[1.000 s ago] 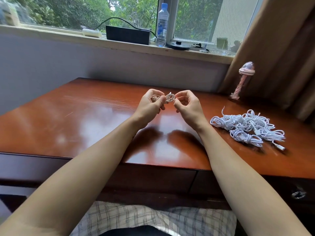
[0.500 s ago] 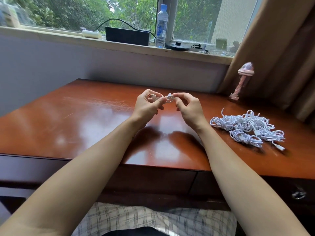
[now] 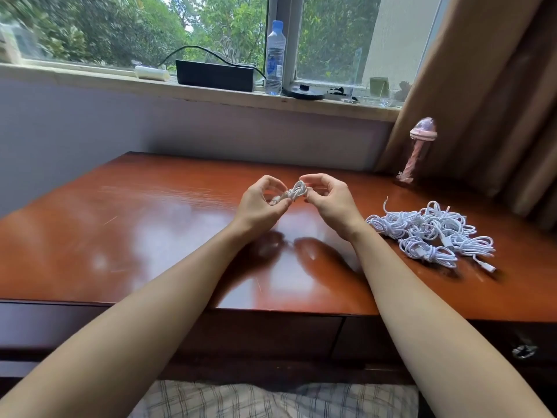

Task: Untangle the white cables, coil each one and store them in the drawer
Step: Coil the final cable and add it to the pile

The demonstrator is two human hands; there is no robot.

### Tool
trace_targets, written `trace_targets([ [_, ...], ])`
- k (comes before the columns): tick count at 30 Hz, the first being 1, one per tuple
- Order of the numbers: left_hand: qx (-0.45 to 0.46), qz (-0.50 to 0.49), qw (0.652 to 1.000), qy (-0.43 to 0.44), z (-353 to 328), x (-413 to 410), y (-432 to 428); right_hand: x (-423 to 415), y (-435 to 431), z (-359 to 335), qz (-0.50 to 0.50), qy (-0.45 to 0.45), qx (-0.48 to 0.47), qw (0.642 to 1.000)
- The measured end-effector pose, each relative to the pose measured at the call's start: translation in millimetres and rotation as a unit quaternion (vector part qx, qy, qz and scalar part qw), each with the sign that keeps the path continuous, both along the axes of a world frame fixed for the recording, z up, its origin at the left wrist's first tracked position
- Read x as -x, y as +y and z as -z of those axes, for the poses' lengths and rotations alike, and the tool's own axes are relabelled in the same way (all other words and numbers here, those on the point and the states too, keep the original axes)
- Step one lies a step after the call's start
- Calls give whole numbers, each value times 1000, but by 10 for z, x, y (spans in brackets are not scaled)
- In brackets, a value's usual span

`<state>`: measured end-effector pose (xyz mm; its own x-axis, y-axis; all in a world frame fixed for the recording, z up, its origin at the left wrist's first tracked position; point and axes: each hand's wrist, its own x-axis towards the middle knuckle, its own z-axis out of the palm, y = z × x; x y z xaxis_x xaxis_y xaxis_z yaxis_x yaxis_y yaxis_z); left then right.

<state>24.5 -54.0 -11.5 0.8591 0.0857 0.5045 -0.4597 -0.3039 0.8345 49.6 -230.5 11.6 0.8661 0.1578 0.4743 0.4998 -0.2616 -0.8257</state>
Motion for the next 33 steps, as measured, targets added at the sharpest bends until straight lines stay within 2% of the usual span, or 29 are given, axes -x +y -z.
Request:
trace_targets([
  [5, -56, 4, 998, -22, -11, -49, -84, 30, -202, -108, -8, -13, 135, 991],
  [12, -128, 59, 989, -43, -103, -31, -398, 170, -723, -252, -8, -26, 234, 972],
  [17, -181, 67, 979, -63, -156, -23, -747, 262, -1086, -291, 46, -53, 307, 949],
  [27, -243, 54, 968, -13, -24, -66, -1283, 204, -1383, -94, 107, -63, 374, 919],
  [33, -263, 56, 963, 12, -26, -60, -1290, 219, -1384, -51, 93, -31, 357, 929],
])
